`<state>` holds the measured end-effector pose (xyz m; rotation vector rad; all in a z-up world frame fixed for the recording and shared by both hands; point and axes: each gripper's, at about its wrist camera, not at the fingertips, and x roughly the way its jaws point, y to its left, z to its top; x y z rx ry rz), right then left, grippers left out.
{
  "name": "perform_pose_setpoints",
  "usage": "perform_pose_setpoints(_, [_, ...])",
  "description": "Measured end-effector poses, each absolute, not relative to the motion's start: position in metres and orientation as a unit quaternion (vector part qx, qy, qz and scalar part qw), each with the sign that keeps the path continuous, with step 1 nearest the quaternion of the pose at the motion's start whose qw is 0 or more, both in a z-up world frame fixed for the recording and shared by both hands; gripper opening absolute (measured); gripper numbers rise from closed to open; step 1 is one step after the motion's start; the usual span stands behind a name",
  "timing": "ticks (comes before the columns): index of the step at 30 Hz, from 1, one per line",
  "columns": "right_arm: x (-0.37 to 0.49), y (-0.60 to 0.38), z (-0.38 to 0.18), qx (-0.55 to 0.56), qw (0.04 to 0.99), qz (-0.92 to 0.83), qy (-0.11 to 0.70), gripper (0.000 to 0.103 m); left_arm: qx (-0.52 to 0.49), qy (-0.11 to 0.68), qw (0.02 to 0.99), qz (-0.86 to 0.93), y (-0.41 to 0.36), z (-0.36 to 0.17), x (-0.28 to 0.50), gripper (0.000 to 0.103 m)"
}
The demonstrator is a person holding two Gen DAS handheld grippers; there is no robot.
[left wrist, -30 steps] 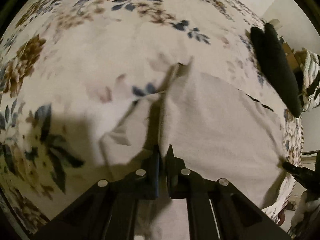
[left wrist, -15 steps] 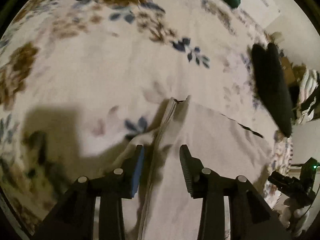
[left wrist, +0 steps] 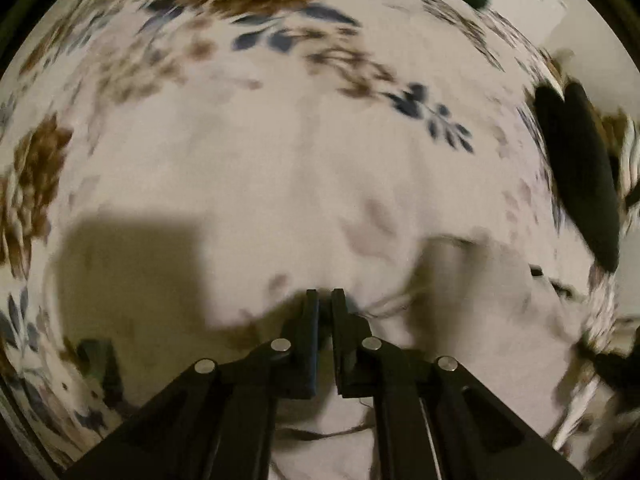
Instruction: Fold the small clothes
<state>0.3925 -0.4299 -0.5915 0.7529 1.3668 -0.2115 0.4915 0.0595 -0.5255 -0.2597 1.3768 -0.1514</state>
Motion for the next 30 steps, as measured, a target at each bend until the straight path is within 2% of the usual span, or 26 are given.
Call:
perform_pose_setpoints(3, [0.393, -0.43, -0.594, 0.356, 0.691, -0.072, 0.625, 0.006, -0.139, 0.623, 0.766, -0.075, 0.069, -0.503, 0.484, 0.007])
perform_pose_setpoints(5, [0.386, -0.429, -0.584, 0.367, 0.69, -0.045, 0.622, 0.02, -0.154, 0.618, 0.767, -0.082, 0.07, -0.49, 0.473, 0.024])
perform_pose_setpoints(6, [0.378, -0.429, -0.577, 0.372, 0.695, -0.038, 0.615, 0.044, -0.171, 0.614, 0.766, -0.084, 0.074, -0.481, 0.462, 0.047])
perform_pose_setpoints(7, [0.37, -0.429, -0.57, 0.37, 0.699, -0.037, 0.61, 0.057, -0.186, 0.609, 0.766, -0.087, 0.076, -0.477, 0.453, 0.064])
perform_pose_setpoints(8, [0.359, -0.429, -0.562, 0.367, 0.706, -0.031, 0.604, 0.057, -0.202, 0.606, 0.764, -0.088, 0.076, -0.473, 0.442, 0.064])
perform_pose_setpoints(13, [0.339, -0.426, -0.553, 0.367, 0.712, -0.026, 0.598, 0.057, -0.19, 0.626, 0.749, -0.107, 0.037, -0.49, 0.433, 0.064])
perform_pose_setpoints(18, [0.378, -0.421, -0.567, 0.33, 0.732, -0.03, 0.595, 0.057, -0.127, 0.627, 0.758, -0.124, -0.012, -0.512, 0.461, 0.062])
perform_pose_setpoints(19, [0.391, -0.42, -0.576, 0.32, 0.731, -0.033, 0.602, 0.057, -0.106, 0.624, 0.764, -0.13, -0.022, -0.516, 0.468, 0.06])
perform_pose_setpoints(20, [0.4, -0.42, -0.583, 0.315, 0.727, -0.035, 0.609, 0.056, -0.091, 0.62, 0.767, -0.137, -0.026, -0.519, 0.471, 0.051])
perform_pose_setpoints(21, [0.409, -0.42, -0.589, 0.309, 0.725, -0.042, 0.614, 0.051, -0.073, 0.619, 0.769, -0.142, -0.033, -0.524, 0.475, 0.012])
perform_pose_setpoints(22, [0.415, -0.419, -0.591, 0.304, 0.729, -0.042, 0.612, 0.023, -0.058, 0.618, 0.771, -0.143, -0.035, -0.526, 0.477, 0.005])
perform_pose_setpoints(23, [0.42, -0.416, -0.589, 0.284, 0.736, -0.053, 0.613, 0.007, -0.059, 0.614, 0.773, -0.147, -0.033, -0.525, 0.477, 0.005])
perform_pose_setpoints(24, [0.422, -0.414, -0.586, 0.275, 0.743, -0.056, 0.608, 0.005, -0.07, 0.607, 0.777, -0.151, -0.028, -0.52, 0.476, 0.005])
perform_pose_setpoints(30, [0.42, -0.396, -0.55, 0.237, 0.786, -0.028, 0.57, 0.004, -0.092, 0.582, 0.798, -0.126, 0.006, -0.495, 0.467, 0.004])
